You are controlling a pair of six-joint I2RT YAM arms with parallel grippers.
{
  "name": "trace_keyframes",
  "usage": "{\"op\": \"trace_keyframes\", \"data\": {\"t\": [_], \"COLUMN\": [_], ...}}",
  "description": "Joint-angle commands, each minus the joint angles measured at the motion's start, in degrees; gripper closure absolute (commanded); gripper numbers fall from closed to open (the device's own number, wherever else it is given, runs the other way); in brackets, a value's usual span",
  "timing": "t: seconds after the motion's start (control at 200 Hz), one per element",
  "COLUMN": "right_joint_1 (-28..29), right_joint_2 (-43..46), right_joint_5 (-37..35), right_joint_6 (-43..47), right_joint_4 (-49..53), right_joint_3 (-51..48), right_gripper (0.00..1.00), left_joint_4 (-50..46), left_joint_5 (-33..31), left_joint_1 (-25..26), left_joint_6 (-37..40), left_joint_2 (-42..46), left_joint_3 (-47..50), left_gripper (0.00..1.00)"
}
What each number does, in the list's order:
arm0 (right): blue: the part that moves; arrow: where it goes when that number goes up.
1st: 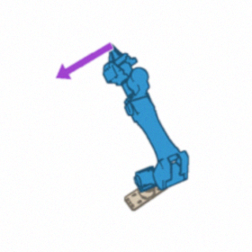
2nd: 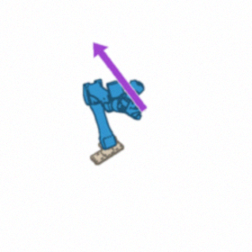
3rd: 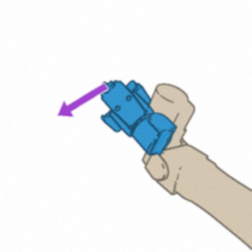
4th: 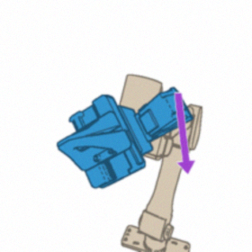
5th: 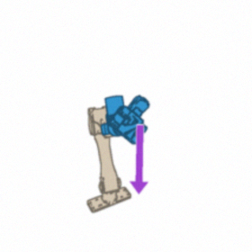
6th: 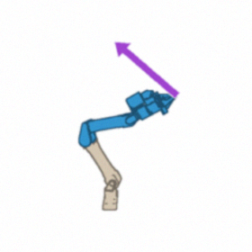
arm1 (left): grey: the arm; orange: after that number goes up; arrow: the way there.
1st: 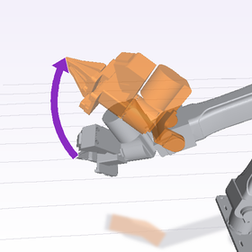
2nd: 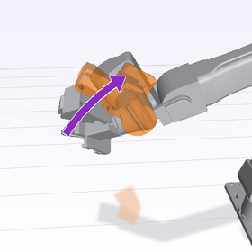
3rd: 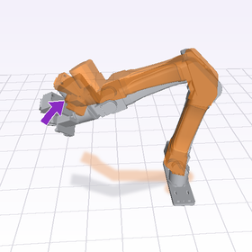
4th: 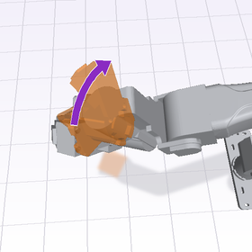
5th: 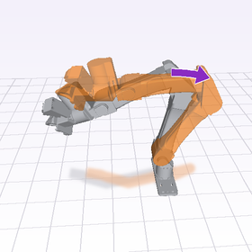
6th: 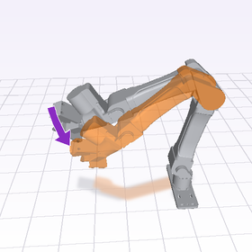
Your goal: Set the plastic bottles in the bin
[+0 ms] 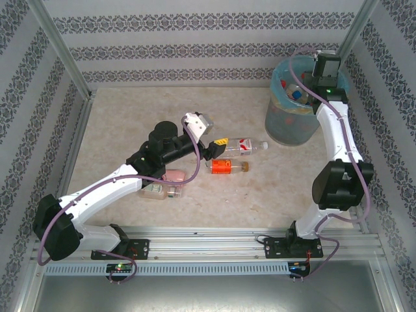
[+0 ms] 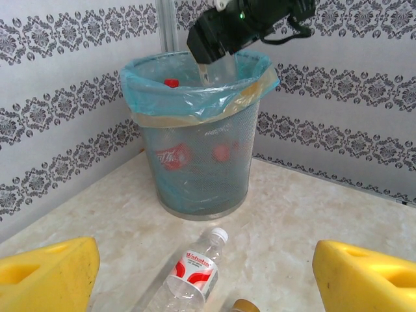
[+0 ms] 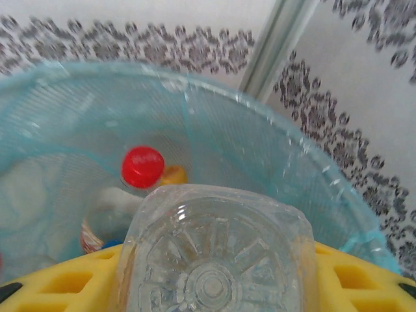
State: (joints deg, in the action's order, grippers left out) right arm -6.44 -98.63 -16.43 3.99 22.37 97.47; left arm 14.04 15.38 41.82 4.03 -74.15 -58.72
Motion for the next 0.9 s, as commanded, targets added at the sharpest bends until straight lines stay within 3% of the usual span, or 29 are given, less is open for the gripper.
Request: {"op": "trace_keyframes", "data": {"t": [0.0, 0.59, 0.894], "right_joint_1": [-0.8, -3.7, -3.4], "right_joint_2": [-0.4, -9.6, -7.9], "right_joint_5": [1.6, 5.7, 10.3], "right_joint_6": [-2.6, -6.9, -9.6], "right_joint_4": [-2.8, 1.7, 6.3], "right_joint_3": [-0.9, 0.4, 9.0], "right_gripper": [0.57, 0.56, 0.32], "left_joint_4": [1.2, 1.7, 1.6], "left_joint_5": [0.6, 0.7, 0.7], "left_joint_1": [-0.4, -0.4, -0.5], "left_joint_6": [0.6, 0.9, 1.0], "left_joint_2": [0.3, -0.2, -1.6], "left_joint_3": [0.9, 1.8, 0.5], "left_gripper": [0.14, 0.14, 0.13]}}
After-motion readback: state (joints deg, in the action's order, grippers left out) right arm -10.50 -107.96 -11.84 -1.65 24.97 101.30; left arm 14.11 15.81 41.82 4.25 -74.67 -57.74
